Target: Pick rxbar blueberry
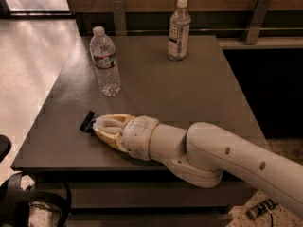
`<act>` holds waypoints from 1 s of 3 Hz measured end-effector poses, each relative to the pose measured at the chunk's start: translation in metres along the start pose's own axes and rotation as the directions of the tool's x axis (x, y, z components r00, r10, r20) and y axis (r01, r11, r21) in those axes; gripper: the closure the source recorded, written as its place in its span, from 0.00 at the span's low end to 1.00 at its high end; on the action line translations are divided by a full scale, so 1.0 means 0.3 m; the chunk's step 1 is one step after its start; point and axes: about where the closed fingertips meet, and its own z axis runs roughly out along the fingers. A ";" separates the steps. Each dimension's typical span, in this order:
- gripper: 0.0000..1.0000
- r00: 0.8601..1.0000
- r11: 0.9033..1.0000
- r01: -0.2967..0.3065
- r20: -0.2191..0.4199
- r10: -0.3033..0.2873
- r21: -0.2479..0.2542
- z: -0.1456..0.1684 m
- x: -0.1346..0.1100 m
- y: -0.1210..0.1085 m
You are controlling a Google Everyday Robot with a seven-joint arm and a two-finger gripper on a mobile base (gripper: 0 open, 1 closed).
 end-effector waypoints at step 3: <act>1.00 1.000 1.000 0.005 -0.006 -0.005 0.000 -0.005 -0.015 -0.009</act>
Offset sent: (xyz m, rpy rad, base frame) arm 0.0645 -0.0573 0.0868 -0.2036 -0.0403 -0.0017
